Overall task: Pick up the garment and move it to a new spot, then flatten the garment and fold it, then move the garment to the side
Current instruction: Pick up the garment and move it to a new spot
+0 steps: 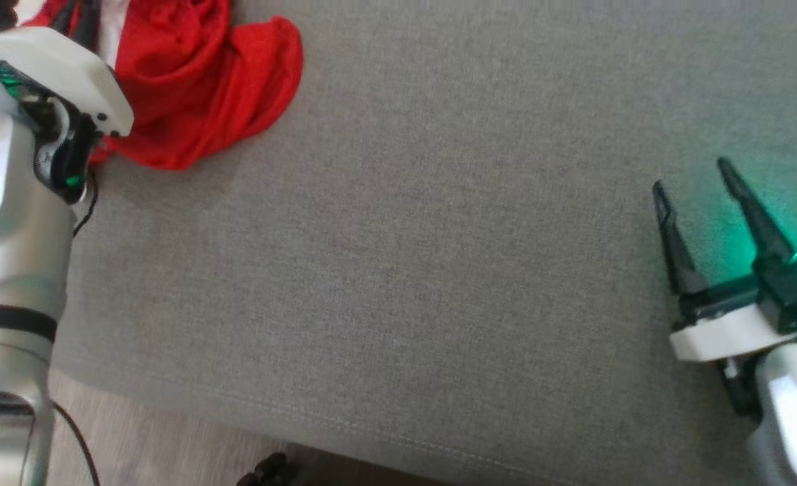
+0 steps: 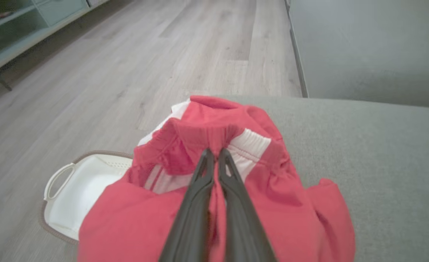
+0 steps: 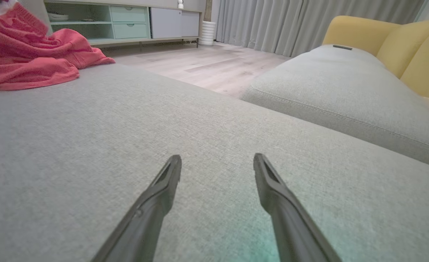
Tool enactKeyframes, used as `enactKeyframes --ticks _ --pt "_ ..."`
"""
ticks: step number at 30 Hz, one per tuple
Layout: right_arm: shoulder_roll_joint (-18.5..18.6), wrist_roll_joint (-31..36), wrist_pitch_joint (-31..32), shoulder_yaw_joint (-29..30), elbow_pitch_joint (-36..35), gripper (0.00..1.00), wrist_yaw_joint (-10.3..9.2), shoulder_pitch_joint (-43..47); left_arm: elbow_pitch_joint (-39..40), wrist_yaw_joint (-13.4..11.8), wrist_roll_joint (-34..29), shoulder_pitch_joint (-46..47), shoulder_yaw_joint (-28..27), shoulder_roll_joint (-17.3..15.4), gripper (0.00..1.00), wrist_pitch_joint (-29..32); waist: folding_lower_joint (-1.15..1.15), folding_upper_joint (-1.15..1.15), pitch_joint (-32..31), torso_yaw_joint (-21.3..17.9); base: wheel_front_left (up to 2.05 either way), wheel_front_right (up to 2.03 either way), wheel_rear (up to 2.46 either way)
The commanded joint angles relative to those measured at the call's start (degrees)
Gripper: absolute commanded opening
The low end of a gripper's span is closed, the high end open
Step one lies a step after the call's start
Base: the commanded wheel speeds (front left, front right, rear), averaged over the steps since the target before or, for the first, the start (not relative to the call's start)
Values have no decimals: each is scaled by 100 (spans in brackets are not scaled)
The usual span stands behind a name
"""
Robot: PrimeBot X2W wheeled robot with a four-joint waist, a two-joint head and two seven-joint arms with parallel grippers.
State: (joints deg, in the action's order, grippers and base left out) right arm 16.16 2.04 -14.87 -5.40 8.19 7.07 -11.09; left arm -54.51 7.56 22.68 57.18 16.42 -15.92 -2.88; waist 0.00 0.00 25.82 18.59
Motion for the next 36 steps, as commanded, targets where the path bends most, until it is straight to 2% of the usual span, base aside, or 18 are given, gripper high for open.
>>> enactKeyframes --ticks 1,5,9,12,16,20,27,32,36 --pt "-93 -37 -13 -158 -107 100 42 176 285 -8 107 246 1 -482 0 -98 0 0 -330 -8 0 0 0" --pt "-357 -99 -13 -234 -18 100 42 215 768 -8 381 317 388 -682 0 -142 0 0 -811 -87 0 0 0" --pt "-680 -152 -13 -324 109 100 42 306 1441 -8 678 387 819 -962 0 147 0 0 -1351 -293 0 0 0" --pt "-918 -203 -13 -411 195 100 42 406 1938 -8 893 469 989 -1138 0 432 0 0 -1742 -544 0 0 0" --pt "-1139 -270 -13 -515 246 100 42 488 2547 -8 1229 597 1064 -1177 0 871 0 0 -2098 -1040 0 0 0" --pt "-1247 -314 -13 -628 225 100 42 492 2996 -15 1417 753 1099 -993 0 1081 0 0 -2235 -1620 0 0 0" --pt "-1320 -481 -13 -650 134 100 42 392 3424 -196 1366 920 1271 -419 0 858 0 0 -2092 -2698 0 0 0" --pt "-1325 -886 -13 -708 -31 100 42 252 3337 -481 1131 957 1449 56 0 448 0 0 -1833 -3328 0 0 0" --pt "-1326 -1016 -13 -776 -99 100 42 182 3089 -585 1011 804 1634 360 0 167 0 0 -1649 -3576 0 0 0"
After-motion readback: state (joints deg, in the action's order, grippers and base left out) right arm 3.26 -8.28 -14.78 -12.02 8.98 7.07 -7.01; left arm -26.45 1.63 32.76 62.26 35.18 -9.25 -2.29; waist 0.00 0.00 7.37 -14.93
